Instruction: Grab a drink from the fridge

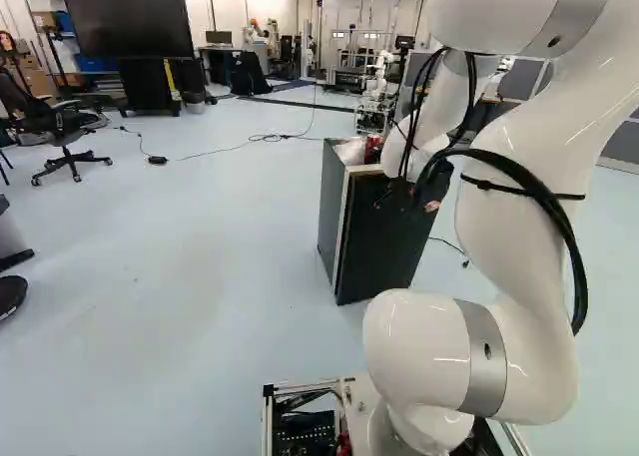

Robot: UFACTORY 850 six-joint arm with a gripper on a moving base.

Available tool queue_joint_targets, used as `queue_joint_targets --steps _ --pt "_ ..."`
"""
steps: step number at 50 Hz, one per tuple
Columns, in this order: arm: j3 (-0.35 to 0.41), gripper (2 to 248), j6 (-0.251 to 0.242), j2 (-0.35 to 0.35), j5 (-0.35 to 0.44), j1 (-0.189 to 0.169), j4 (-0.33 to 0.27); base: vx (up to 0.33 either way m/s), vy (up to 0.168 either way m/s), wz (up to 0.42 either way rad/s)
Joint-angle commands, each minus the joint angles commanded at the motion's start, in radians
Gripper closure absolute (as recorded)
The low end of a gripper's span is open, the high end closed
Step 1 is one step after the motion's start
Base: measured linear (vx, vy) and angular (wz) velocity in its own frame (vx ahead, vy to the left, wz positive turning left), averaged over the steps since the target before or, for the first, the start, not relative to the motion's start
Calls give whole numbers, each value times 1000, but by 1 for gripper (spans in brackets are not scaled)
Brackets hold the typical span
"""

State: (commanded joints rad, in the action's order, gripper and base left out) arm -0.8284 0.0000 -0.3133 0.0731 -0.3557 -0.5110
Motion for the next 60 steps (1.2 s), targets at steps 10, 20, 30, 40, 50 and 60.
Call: queue_joint_targets --steps 10,20,30,40,50,60 --pt "-15 3 0 -12 0 6 0 0 0 0" --pt "-29 3 0 -23 0 12 0 0 0 0" --pt "-41 3 0 -33 0 17 0 0 0 0" --pt "-53 3 0 -42 0 22 0 0 0 0" --pt "-66 3 0 -52 7 27 0 0 0 0" --pt "-78 3 0 -61 17 32 0 0 0 0"
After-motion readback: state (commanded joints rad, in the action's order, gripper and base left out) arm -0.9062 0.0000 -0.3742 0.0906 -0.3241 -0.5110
